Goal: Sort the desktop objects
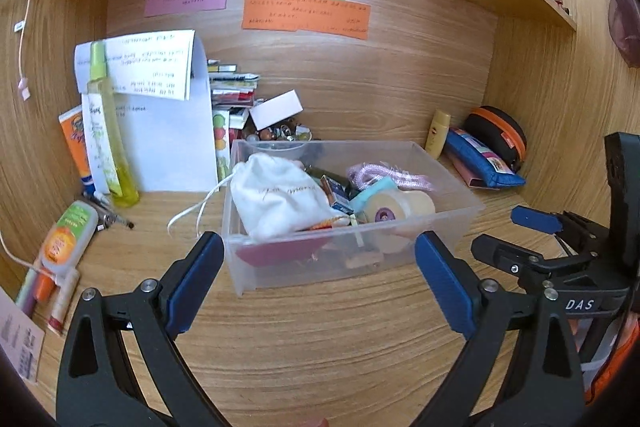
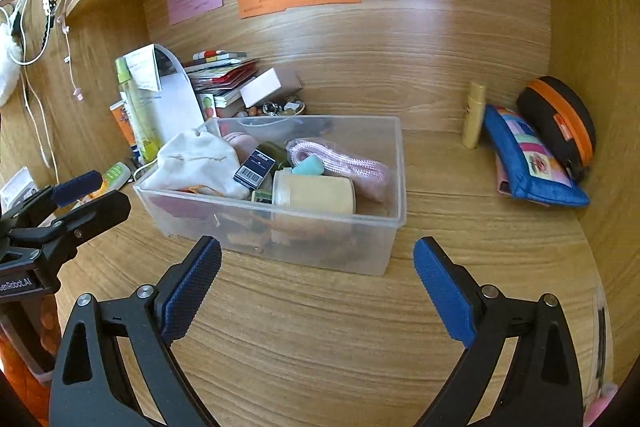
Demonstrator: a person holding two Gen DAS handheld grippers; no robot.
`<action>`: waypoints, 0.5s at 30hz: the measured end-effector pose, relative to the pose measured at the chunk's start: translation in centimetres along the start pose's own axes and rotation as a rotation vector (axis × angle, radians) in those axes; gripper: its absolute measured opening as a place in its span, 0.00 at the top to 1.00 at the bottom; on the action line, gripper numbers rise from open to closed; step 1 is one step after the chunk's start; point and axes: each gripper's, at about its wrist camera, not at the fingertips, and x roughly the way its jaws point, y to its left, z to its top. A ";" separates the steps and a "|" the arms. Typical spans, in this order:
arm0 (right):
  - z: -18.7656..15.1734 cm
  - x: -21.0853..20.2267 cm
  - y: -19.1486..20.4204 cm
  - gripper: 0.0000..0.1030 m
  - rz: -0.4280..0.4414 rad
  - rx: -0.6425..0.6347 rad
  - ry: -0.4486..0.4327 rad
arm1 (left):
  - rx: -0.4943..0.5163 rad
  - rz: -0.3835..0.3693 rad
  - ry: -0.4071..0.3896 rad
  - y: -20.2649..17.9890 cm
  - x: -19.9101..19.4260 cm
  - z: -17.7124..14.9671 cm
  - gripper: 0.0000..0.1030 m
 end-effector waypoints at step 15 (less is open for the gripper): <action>-0.7 0.5 0.2 0.06 0.002 0.011 0.028 | -0.005 0.012 -0.018 -0.3 -0.3 -0.8 0.06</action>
